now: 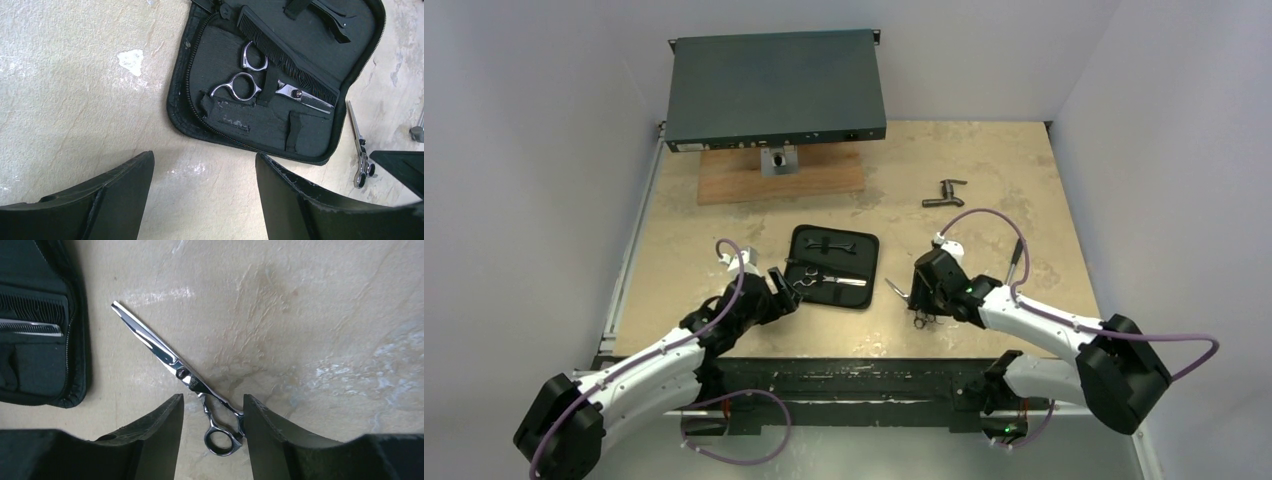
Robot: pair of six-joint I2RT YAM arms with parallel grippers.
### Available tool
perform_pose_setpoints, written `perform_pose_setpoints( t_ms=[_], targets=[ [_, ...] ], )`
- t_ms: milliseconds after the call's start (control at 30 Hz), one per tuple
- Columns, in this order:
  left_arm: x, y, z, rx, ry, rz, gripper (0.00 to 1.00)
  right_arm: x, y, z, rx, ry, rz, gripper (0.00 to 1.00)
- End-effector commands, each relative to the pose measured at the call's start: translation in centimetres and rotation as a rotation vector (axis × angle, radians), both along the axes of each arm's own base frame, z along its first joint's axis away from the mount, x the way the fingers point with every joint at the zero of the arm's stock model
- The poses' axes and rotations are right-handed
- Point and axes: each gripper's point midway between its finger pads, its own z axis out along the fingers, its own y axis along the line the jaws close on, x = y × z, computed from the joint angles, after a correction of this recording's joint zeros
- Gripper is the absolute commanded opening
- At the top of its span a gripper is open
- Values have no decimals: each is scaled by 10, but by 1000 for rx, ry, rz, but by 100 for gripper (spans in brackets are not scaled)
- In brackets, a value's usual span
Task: Sort the hair-cutting tools
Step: Pick up the scissors from the center of the board.
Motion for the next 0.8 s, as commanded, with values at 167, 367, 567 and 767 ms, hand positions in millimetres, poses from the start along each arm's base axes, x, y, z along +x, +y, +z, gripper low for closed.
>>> perform_pose_setpoints(
  t_ms=[167,367,567,767],
  targets=[
    [12,-5,23,-17,-60,25,73,33,11,33,-108,-76,94,54],
    [10,-4,22,-16,-52,28,74,33,24,21,-154,-31,207,50],
    [7,1,28,-19,-68,37,74,25,32,9,-179,18,266,47],
    [6,5,31,-20,-82,45,74,22,32,-2,-227,58,279,45]
  ],
)
